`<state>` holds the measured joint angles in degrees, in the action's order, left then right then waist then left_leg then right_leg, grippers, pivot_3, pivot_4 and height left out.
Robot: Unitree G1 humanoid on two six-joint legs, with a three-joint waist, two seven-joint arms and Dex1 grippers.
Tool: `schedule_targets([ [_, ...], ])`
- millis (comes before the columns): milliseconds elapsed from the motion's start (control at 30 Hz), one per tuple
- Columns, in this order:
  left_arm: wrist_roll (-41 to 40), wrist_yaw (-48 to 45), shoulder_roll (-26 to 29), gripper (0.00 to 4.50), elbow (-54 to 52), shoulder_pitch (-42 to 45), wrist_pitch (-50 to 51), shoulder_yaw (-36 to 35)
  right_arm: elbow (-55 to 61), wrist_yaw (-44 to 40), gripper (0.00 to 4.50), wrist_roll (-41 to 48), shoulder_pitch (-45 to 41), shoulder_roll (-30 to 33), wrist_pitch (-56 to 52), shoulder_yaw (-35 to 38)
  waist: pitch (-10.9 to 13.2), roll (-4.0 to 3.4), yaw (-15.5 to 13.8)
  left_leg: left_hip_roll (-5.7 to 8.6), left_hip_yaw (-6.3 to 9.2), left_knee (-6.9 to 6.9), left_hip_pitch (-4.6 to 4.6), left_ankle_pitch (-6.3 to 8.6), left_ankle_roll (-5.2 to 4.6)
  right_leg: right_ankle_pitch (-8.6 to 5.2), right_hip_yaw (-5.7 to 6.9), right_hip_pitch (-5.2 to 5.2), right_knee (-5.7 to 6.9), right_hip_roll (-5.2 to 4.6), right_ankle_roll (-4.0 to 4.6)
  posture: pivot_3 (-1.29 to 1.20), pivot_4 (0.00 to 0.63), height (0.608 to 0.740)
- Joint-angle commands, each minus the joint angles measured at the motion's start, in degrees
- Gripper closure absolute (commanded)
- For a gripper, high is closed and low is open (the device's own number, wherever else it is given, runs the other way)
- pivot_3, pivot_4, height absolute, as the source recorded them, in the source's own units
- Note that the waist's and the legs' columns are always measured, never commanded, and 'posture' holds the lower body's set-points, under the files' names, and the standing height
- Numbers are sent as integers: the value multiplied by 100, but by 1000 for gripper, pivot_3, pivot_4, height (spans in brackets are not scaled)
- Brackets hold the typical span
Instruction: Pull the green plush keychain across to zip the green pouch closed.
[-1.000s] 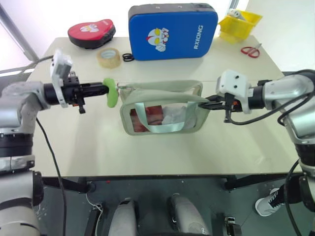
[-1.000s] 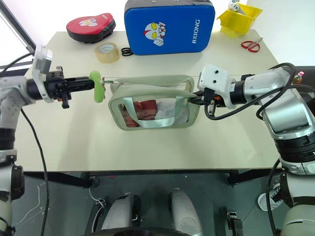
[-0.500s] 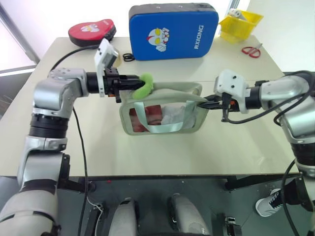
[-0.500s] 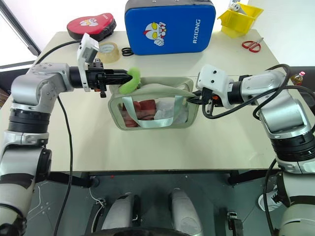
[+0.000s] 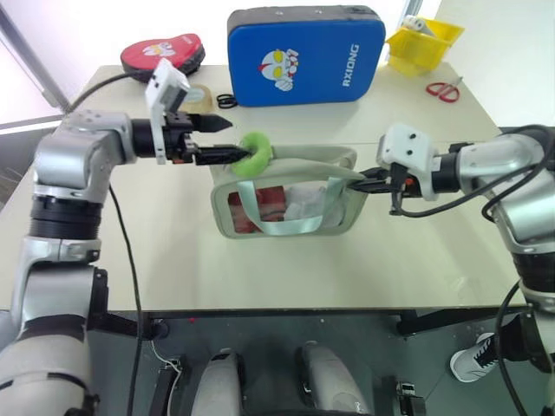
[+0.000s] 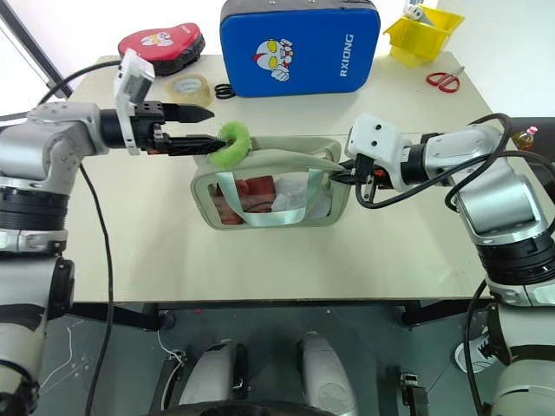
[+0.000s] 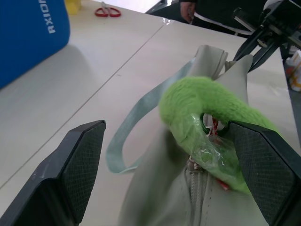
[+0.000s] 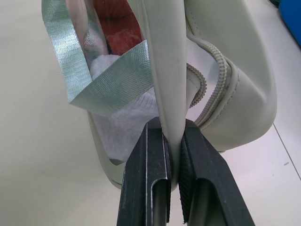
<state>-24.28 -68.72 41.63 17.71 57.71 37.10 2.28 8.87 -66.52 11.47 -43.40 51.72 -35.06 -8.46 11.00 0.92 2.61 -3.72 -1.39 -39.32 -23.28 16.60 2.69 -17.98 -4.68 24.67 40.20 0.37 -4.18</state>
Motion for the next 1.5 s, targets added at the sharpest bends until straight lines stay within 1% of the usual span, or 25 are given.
schedule_targets([
  [33,-27,-160,170,56,-56,172,-177,-226,157,30,4500,35,-2,-55,-12,-18,0,0,-1,0,0,0,0,0,0,0,0,0,0,0,0,0,150,737],
  [200,6,-220,213,56,-42,192,-311,-277,128,58,4500,29,12,-99,4,-43,0,0,1,0,0,0,0,0,0,0,1,0,0,0,0,0,150,737],
  [367,-92,-246,399,56,-199,-19,-333,-476,74,27,4500,11,-34,-91,-7,-59,0,0,23,-2,0,0,0,0,0,0,0,0,0,2,0,0,150,737],
  [533,-472,-309,794,56,-692,-597,-97,-999,75,-10,4500,9,-22,-17,-22,-27,0,0,31,-3,0,2,1,0,0,0,0,1,0,1,0,0,150,737],
  [700,-994,-240,1015,56,-1606,-1519,294,-1527,158,15,4500,51,24,18,-108,39,0,0,8,-4,0,2,1,0,0,0,1,0,0,-1,0,0,150,737],
  [767,-1261,-235,1009,56,-2087,-1970,412,-1688,197,26,4500,63,48,33,-140,57,0,0,-1,-4,-1,2,1,0,0,0,0,0,0,-2,0,0,150,737],
  [833,-1297,-105,902,56,-2427,-2314,305,-1687,222,28,4500,79,63,37,-168,65,0,0,-8,-4,0,1,0,0,0,0,0,-1,-1,-3,0,0,150,737],
  [900,-1265,202,743,56,-2616,-2431,325,-1572,232,15,4500,89,73,53,-177,71,0,0,-13,-4,0,0,1,0,0,0,1,-2,1,-3,0,0,150,737],
  [1033,-1109,411,553,56,-2772,-2584,207,-1260,236,-44,4500,91,66,75,-143,50,-1,2,-6,-2,1,0,1,0,0,0,1,-4,1,-2,1,0,150,737],
  [1100,-1206,557,421,56,-2747,-2547,430,-1132,238,-50,4500,83,55,75,-150,46,-1,2,-4,-2,1,1,3,0,0,0,0,-4,1,0,1,0,150,737],
  [1133,-1210,622,353,277,-2744,-2544,478,-1064,243,-55,4500,82,49,77,-159,45,-1,2,-4,-2,1,1,4,0,0,0,0,-4,1,0,1,0,150,737],
  [1200,-1138,703,291,869,-2742,-2592,469,-947,245,-52,4500,77,35,85,-172,54,-1,2,-6,-2,1,1,3,0,0,0,0,-4,0,-1,1,0,150,737],
  [1233,-1104,687,293,1317,-2762,-2649,420,-905,250,-53,4500,81,29,94,-182,65,-1,2,-2,-2,1,1,3,0,0,0,0,-4,0,-1,1,0,150,737],
  [1267,-1088,704,294,1916,-2770,-2686,406,-879,260,-57,4500,88,26,104,-195,76,-1,2,-1,-2,1,1,3,0,0,0,-1,-4,0,-1,1,0,150,737],
  [1333,-1068,716,314,2887,-2772,-2726,366,-839,289,-56,4500,102,30,117,-216,94,-1,2,-4,-2,1,1,4,0,0,0,0,-4,0,0,1,0,150,737],
  [1367,-1073,738,317,3496,-2755,-2722,383,-832,298,-49,4500,105,32,117,-228,96,-1,2,-6,-2,2,1,4,0,0,0,0,-4,0,0,1,0,150,737],
  [1433,-1057,722,325,4477,-2727,-2715,347,-809,310,-25,4500,108,39,115,-238,94,-1,2,-11,-2,1,1,3,0,-1,0,0,-4,0,-1,1,0,150,737],
  [1500,-1031,740,309,4477,-2678,-2677,349,-775,314,-16,4500,114,42,117,-246,85,-1,2,-9,-2,1,1,3,0,0,0,0,-4,0,-1,1,0,150,737],
])
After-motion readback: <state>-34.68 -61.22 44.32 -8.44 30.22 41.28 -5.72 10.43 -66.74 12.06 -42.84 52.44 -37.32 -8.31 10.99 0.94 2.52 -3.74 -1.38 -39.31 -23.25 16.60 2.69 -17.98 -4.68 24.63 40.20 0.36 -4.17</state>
